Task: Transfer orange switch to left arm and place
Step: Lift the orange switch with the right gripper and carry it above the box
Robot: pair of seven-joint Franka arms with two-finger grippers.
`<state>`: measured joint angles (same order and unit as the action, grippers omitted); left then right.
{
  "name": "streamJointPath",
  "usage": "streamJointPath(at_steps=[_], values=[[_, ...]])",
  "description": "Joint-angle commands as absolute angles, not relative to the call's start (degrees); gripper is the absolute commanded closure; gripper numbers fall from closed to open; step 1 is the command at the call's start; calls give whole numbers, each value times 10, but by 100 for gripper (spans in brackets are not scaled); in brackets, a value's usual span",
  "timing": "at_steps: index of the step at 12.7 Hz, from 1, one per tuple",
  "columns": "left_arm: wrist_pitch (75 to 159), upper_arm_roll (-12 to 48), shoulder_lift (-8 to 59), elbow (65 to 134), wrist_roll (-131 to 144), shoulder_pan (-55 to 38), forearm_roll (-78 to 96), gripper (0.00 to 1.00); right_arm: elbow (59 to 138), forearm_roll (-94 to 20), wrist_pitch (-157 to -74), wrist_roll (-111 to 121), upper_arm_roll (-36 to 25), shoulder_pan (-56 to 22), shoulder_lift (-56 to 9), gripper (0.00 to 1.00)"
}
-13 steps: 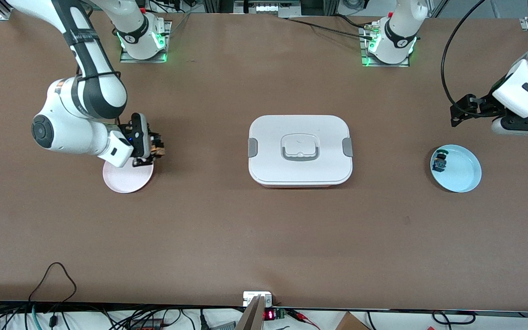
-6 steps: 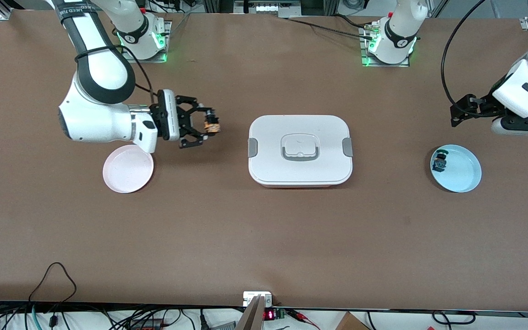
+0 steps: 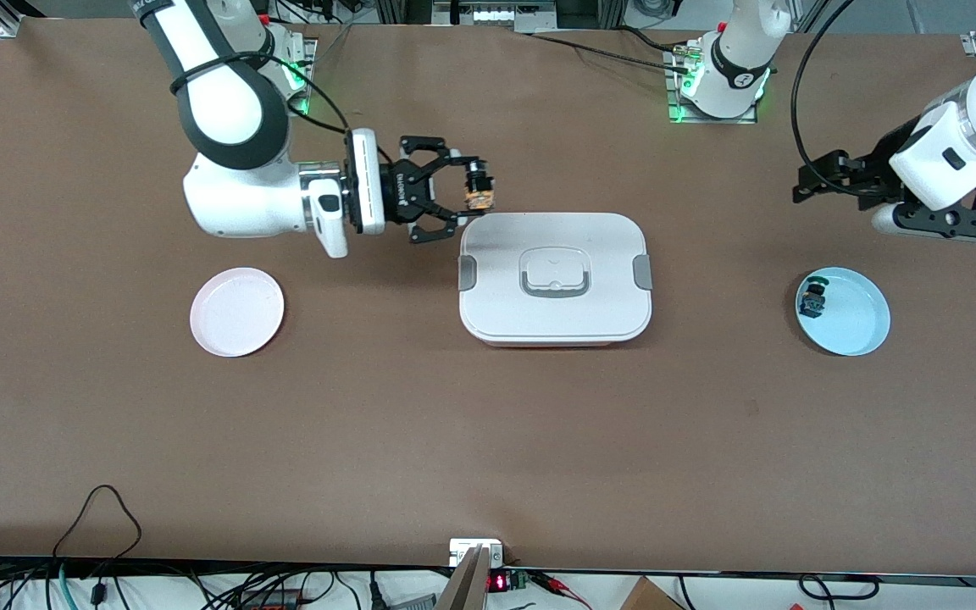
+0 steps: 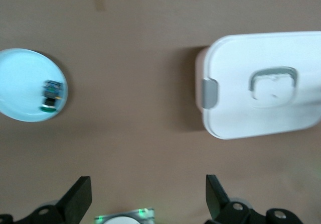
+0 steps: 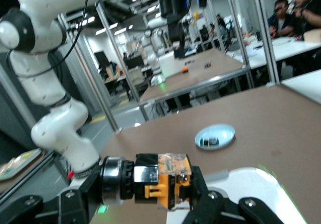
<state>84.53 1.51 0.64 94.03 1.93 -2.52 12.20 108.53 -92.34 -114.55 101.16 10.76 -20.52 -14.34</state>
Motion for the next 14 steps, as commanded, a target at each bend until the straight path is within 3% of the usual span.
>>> streamJointPath(at_steps=[1, 6, 9, 14], values=[[826, 11, 29, 924, 11, -25, 184, 0, 1061, -1001, -1181, 1023, 105, -248, -146, 100], [745, 10, 80, 935, 6, 29, 502, 0, 1017, -1094, -1208, 1047, 105, -303, -168, 100], [796, 29, 81, 962, -23, 21, 607, 0, 988, -1098, -1251, 1063, 105, -323, -179, 100], [896, 68, 55, 1095, -101, 22, 772, 0, 985, -1120, -1252, 1107, 105, -325, -197, 100]])
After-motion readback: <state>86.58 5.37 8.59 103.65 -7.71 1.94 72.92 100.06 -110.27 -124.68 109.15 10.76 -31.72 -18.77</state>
